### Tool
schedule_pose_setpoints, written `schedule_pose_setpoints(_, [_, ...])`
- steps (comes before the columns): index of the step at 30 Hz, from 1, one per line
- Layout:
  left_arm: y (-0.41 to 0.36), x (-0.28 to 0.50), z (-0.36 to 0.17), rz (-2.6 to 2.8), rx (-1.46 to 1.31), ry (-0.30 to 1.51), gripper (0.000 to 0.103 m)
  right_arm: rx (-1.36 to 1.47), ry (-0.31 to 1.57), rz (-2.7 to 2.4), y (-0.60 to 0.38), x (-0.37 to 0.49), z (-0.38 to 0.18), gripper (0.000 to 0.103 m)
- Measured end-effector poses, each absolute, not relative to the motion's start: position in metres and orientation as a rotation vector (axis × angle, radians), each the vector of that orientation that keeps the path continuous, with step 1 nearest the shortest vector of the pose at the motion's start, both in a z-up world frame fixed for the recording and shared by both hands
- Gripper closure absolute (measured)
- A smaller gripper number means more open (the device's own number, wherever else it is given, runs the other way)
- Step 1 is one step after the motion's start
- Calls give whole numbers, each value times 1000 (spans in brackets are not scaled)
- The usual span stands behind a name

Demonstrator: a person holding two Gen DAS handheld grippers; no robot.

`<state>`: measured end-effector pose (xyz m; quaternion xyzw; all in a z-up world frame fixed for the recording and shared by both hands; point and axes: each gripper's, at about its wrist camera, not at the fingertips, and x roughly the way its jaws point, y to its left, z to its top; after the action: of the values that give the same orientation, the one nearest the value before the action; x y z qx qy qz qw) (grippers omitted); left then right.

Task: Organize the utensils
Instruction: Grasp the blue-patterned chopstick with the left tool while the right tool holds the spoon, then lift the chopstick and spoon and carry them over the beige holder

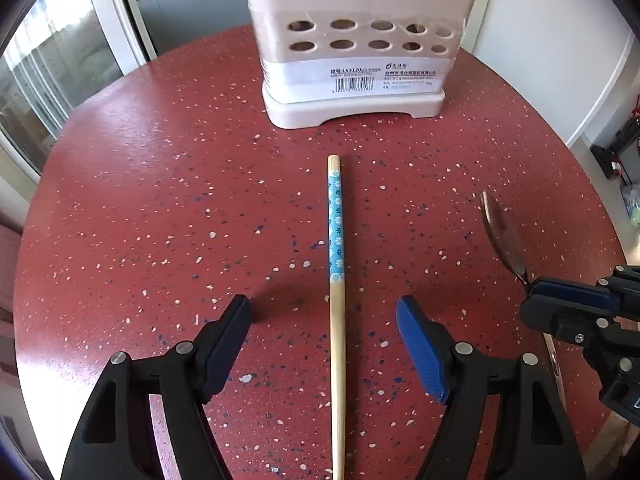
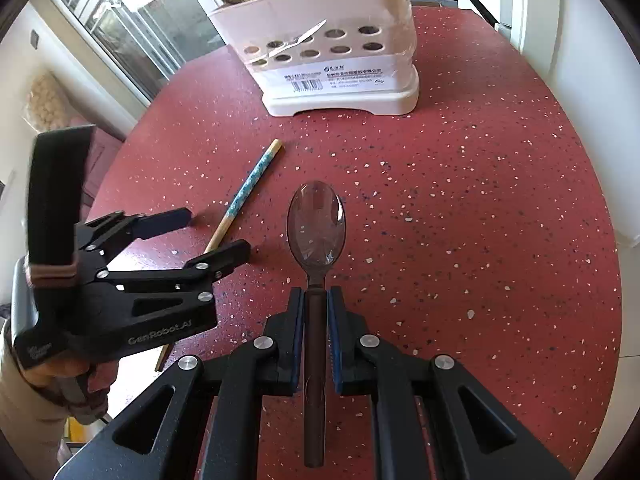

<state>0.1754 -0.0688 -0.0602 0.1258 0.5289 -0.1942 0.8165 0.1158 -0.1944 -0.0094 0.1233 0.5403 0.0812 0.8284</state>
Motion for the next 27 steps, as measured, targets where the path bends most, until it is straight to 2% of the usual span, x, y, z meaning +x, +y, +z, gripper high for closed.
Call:
schedule_pose_setpoints(12, [-68,184,-57,-449,298,1162,4,297,1122,209,-217,115,2,90])
schedule_pose_setpoints(16, [-75,188,-58,-471,311,1166,11,308,1120,216,-220,113,5,90])
schedule_pose_setpoints(19, [-82,188,-55,-487,326,1165,21,316,1118,219,-224,114,4,90])
schedule_pose_setpoints(22, [-86,186,-52,-508,328,1156,43,319,1115,221,-225,114,4,90])
schedule_pose_setpoints(23, [-90,183,-50,-510,330,1154,61,321,1113,225,-226,113,5,90])
schedule_pose_setpoints(24, [-90,183,-49,-507,330,1154,66,320,1111,226,-226,113,5,91])
schedule_pose_setpoints(27, [-92,180,-48,-488,332,1130,66,317,1104,229,-228,111,7,90])
